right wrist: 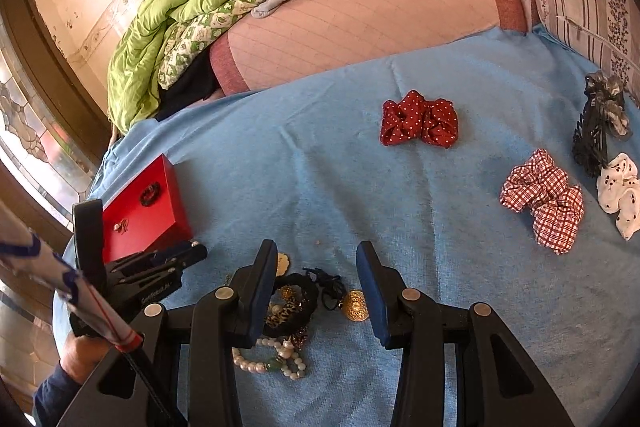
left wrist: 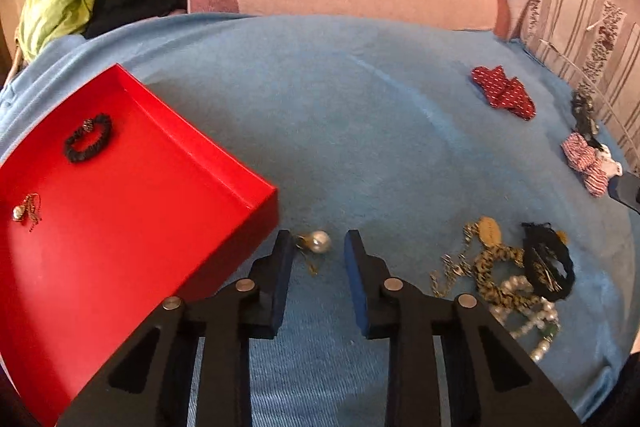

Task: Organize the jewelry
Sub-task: 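Move the left tool to the small pearl earring and grasp it, then grasp a black-and-gold dangling earring with the right tool while the left tool holds the pearl earring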

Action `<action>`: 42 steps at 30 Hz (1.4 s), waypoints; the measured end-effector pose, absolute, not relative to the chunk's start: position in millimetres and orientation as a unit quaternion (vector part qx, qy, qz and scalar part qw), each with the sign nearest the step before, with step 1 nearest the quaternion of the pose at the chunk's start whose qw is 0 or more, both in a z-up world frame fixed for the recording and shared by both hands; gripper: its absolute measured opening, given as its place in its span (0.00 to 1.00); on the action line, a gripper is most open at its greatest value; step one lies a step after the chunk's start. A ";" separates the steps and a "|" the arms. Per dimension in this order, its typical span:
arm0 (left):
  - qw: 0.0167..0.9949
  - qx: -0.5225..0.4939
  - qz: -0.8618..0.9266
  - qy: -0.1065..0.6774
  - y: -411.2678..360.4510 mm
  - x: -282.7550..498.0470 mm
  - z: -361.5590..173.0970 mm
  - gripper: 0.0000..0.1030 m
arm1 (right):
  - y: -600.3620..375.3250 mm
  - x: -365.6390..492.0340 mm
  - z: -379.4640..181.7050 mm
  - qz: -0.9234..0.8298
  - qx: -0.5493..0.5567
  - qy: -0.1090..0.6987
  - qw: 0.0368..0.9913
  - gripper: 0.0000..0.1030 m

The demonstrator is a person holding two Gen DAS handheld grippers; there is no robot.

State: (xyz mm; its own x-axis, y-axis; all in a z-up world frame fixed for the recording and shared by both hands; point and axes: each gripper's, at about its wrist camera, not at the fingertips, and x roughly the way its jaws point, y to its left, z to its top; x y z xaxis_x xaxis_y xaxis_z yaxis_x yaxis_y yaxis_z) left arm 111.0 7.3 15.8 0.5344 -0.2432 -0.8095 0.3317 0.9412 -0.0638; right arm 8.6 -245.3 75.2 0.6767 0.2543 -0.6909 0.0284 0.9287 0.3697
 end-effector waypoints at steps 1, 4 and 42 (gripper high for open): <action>0.875 0.052 -0.163 0.453 6.7 112.4 15.4 0.26 | -246.1 8.1 74.8 0.063 0.178 0.398 0.898 0.43; 0.877 0.064 -0.160 0.448 2.9 115.0 13.1 0.26 | -248.8 8.3 72.5 0.062 0.178 0.404 0.895 0.43; 0.887 0.031 -0.211 0.409 1.8 95.5 51.6 0.17 | -233.0 16.7 73.7 0.037 0.039 0.393 0.918 0.06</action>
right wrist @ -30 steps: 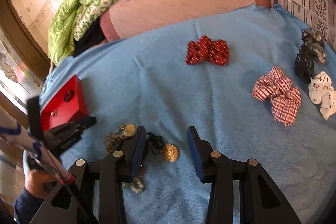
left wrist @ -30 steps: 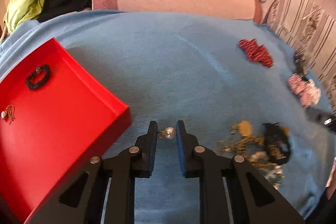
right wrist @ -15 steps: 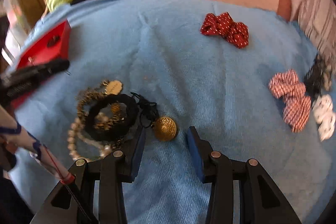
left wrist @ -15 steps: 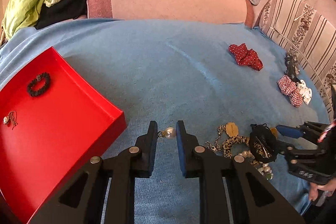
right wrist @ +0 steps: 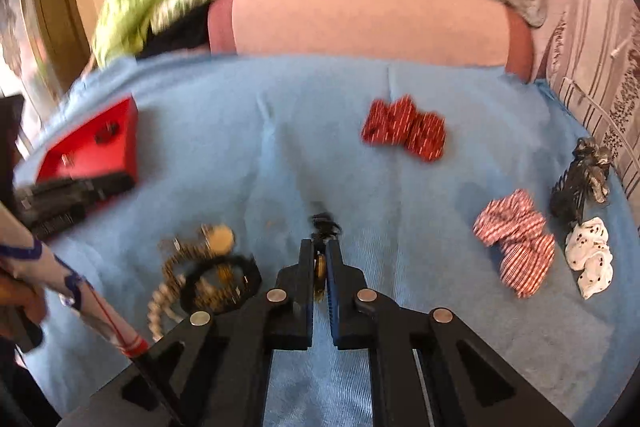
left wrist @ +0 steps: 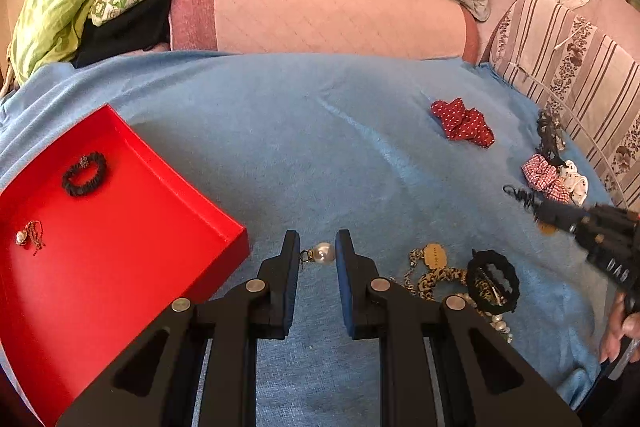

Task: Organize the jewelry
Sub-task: 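Grasp a black-and-gold dangling earring with the right tool while the left tool holds the pearl earring, then carry both earrings into the red tray and open both tools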

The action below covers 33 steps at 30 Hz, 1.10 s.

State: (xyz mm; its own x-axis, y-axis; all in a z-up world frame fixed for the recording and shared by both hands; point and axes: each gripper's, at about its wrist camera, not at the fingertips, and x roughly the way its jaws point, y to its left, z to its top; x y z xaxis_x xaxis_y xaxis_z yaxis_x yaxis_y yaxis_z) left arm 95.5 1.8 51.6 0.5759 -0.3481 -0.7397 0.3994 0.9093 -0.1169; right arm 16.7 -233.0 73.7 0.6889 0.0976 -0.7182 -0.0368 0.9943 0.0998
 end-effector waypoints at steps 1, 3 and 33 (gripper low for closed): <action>0.888 0.032 -0.212 0.407 1.8 94.5 53.1 0.17 | -234.4 14.8 77.1 0.042 0.046 0.383 0.922 0.06; 0.890 0.032 -0.212 0.402 2.0 92.6 56.3 0.17 | -231.3 10.2 86.0 0.058 0.057 0.360 0.929 0.06; 0.916 -0.001 -0.169 0.364 56.9 89.9 86.1 0.17 | -140.7 28.9 98.3 0.165 0.068 0.335 0.925 0.06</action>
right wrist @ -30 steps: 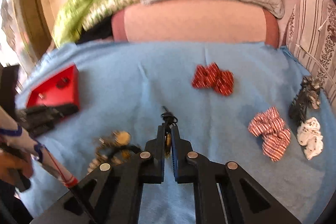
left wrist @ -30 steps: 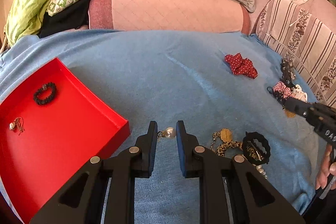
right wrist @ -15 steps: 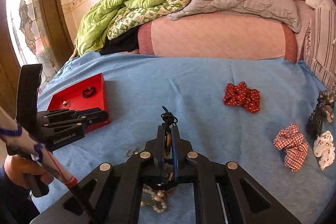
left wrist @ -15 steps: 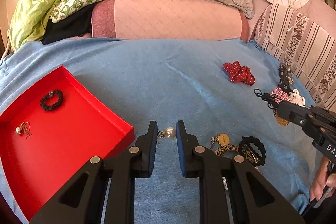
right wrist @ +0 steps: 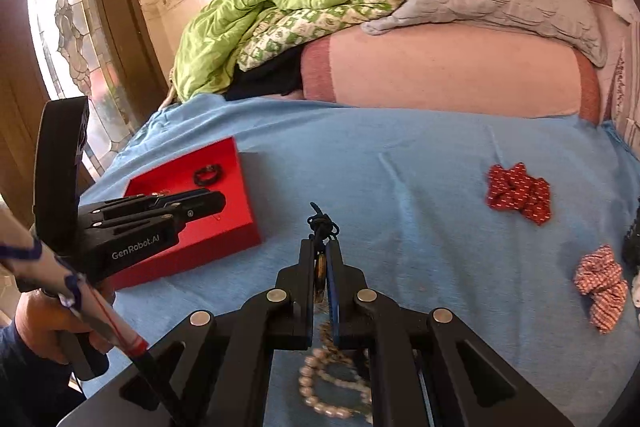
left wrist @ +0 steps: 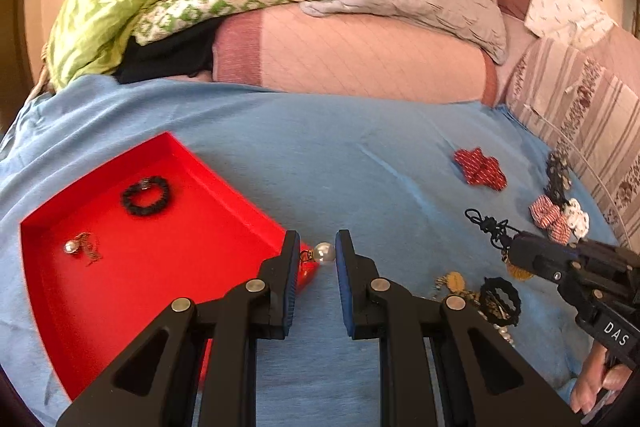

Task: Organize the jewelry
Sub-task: 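Carry both earrings into the red tray and open both tools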

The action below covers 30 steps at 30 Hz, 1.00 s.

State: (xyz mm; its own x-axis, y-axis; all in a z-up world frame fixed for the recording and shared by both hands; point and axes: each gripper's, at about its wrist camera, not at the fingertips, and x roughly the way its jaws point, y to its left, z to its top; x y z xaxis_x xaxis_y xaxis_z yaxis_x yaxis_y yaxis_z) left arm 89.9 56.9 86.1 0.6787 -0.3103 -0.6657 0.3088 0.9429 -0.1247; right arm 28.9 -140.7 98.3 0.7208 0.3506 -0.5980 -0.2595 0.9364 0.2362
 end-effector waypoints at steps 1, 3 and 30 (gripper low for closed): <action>0.918 -0.006 -0.162 0.363 64.3 91.0 86.5 0.17 | -137.3 30.7 98.4 0.169 0.071 0.336 0.924 0.06; 0.919 -0.013 -0.152 0.364 77.7 92.5 87.1 0.17 | -128.2 36.6 98.1 0.178 0.078 0.337 0.921 0.06; 0.902 -0.110 -0.031 0.417 203.6 143.3 54.0 0.17 | 25.4 147.2 64.1 0.258 0.067 0.407 0.874 0.06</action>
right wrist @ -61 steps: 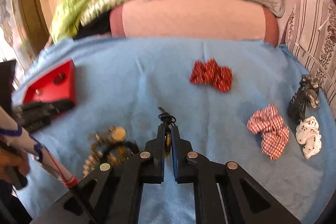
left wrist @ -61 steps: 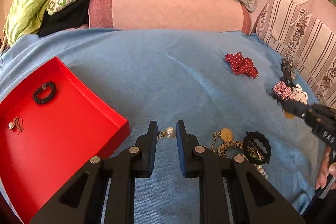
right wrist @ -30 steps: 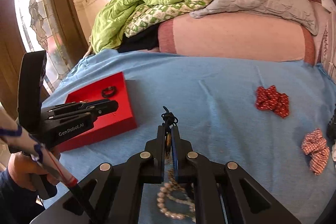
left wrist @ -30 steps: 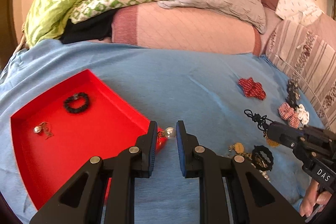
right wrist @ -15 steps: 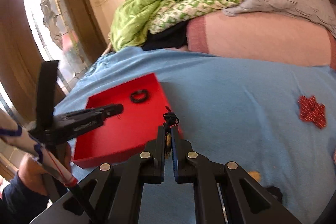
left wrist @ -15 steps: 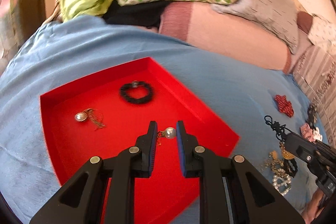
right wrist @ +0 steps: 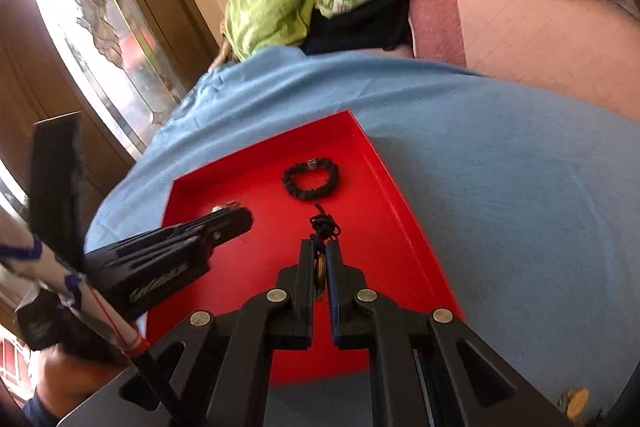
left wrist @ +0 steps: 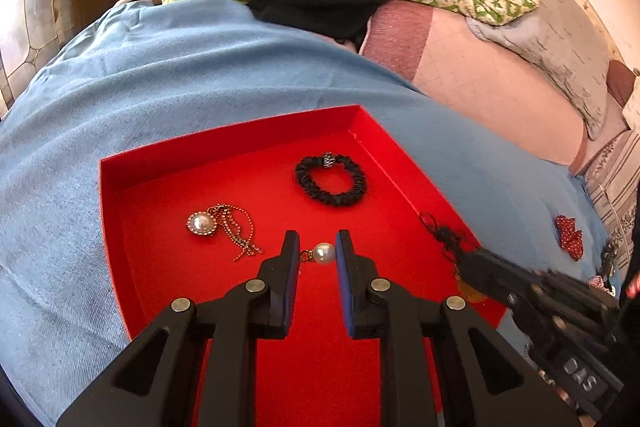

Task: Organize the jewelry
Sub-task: 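Carry both earrings into the red tray and open both tools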

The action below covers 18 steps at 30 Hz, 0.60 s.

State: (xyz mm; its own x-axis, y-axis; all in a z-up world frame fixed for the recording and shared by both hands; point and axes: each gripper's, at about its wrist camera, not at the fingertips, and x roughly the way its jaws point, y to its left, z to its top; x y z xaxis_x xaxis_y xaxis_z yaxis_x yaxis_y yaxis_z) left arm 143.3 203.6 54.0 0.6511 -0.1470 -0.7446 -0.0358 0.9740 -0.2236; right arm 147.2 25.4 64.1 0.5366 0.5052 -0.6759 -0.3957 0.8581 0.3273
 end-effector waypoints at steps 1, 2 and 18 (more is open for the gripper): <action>0.901 -0.109 -0.029 0.419 203.9 145.7 53.1 0.17 | 28.1 152.4 61.9 0.256 0.063 0.410 0.873 0.06; 0.900 -0.112 -0.029 0.421 204.6 146.9 52.6 0.17 | 29.7 156.9 59.9 0.254 0.060 0.413 0.873 0.06; 0.894 -0.115 -0.012 0.432 204.9 150.9 50.4 0.17 | 24.9 175.1 40.4 0.234 0.071 0.443 0.862 0.07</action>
